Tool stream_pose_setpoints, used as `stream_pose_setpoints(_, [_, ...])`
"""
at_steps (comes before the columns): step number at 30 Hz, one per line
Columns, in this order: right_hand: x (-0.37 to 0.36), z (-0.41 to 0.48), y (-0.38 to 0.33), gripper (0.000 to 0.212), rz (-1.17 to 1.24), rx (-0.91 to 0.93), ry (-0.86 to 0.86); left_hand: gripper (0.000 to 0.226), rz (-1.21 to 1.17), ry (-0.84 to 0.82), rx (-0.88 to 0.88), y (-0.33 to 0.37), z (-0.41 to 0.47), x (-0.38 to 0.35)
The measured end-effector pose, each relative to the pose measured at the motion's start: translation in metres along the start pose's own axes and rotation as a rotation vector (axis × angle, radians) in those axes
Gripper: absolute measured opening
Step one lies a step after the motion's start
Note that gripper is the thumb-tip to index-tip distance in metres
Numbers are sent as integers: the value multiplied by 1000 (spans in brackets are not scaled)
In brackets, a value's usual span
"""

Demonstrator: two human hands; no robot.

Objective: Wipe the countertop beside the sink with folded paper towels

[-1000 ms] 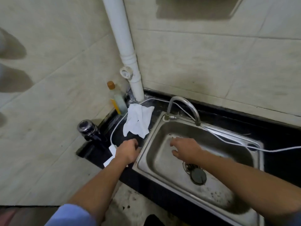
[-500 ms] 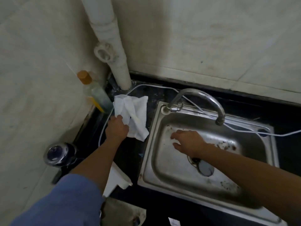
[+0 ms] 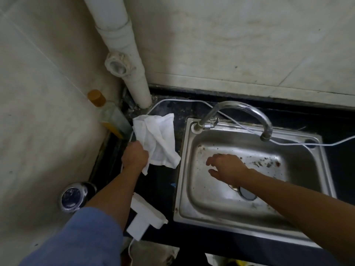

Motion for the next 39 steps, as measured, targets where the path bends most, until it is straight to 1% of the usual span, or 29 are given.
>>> stream_pose_setpoints(2, [5, -5, 1, 37, -6, 4, 18, 27, 33, -86, -39, 0, -12, -9])
stream_pose_setpoints(3, [7, -9, 3, 37, -4, 5, 28, 24, 45, -99, -63, -1, -18, -15])
stream_pose_setpoints(5, [9, -18, 7, 37, -1, 9, 53, 5, 27, -54, -84, 0, -30, -23])
stream_pose_setpoints(7, [5, -32, 14, 36, -7, 8, 52, 23, -1, 22, -63, 1, -41, -27])
stream_pose_setpoints(9, [-5, -48, 20, 35, -11, 3, 34, 31, -64, 109, -59, 7, -54, -22])
stream_pose_setpoints(11, [-11, -60, 27, 36, -36, 6, 20, 28, -118, 215, -78, 18, -66, -4])
stream_pose_setpoints(15, [-9, -80, 37, 36, -48, 37, 42, 11, -169, 406, -115, 47, -100, 41])
stream_pose_setpoints(17, [-5, -91, 42, 36, -34, 56, 62, 12, -213, 490, -112, 62, -123, 62])
stream_pose_setpoints(19, [-1, -106, 47, 37, -19, 76, 79, 16, -236, 564, -161, 81, -147, 78])
stream_pose_setpoints(21, [3, -124, 55, 36, -17, 93, 107, 17, -259, 592, -224, 103, -171, 84])
stream_pose_setpoints(25, [7, -165, 88, 34, -29, 73, 133, 13, -334, 581, -331, 157, -216, 75])
stream_pose_setpoints(28, [7, -196, 125, 32, -26, 27, 172, 15, -353, 539, -456, 211, -246, 60])
stream_pose_setpoints(32, [4, -236, 185, 37, 28, -84, 199, 16, -366, 421, -547, 284, -272, 30])
stream_pose_setpoints(37, [-1, -286, 262, 25, 109, -252, 235, 16, -420, 200, -717, 390, -289, -23])
stream_pose_setpoints(39, [-3, -308, 292, 25, 138, -342, 248, 17, -411, 128, -809, 435, -299, -41])
Point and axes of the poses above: each hand's wrist, its own z-axis towards the middle knuckle, its own x-axis out of the back of the hand, y = z × x, the point moved 6 cm from there along z, towards the middle knuckle, and after that the axes turned 6 degrees about -x, right-handed, at the moved point
